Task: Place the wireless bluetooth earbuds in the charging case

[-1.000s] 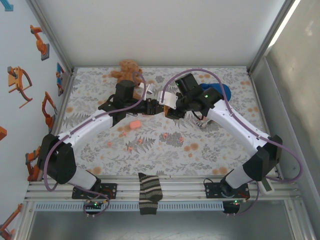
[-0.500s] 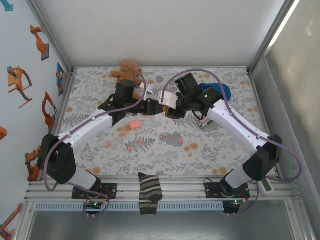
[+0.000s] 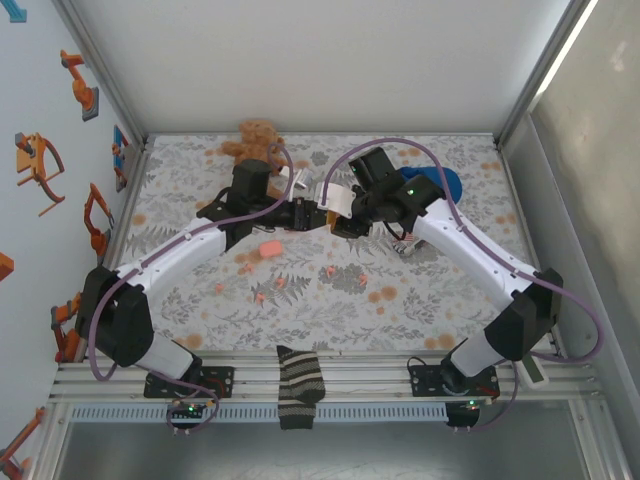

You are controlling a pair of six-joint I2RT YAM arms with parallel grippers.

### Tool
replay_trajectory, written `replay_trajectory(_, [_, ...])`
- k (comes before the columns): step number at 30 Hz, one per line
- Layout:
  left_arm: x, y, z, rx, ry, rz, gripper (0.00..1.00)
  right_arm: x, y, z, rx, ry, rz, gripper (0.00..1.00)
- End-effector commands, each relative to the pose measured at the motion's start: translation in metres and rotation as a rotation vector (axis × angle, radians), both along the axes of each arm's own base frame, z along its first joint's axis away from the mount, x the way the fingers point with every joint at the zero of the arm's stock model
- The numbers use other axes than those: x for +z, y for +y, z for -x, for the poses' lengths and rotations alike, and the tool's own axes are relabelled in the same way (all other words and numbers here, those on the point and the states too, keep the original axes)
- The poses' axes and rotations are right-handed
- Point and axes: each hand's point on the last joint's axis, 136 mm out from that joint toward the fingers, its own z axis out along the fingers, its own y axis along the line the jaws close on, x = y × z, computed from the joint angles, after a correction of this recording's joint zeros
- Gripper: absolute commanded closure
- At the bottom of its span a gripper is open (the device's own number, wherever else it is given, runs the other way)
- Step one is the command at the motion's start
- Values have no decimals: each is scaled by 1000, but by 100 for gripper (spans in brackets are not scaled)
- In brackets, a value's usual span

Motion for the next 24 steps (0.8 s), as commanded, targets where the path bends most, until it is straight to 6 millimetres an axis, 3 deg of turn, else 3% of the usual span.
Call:
replay_trajectory(1, [8,-5,0,-30,-23,18,70,3,5,-1,-5,-4,-7,64])
replay_trajectory(9, [10,-4,1,-28,-32,18,79,2,3,-1,-21,-3,-2,60])
replay_trajectory(14, [17,4,-2,-1,-72,39,79,10,-1,1,-39,-9,-41,41])
replay_trajectory(24, [33,59,-22,141,-256,118,85,60,-16,17,-84,36,-403,22])
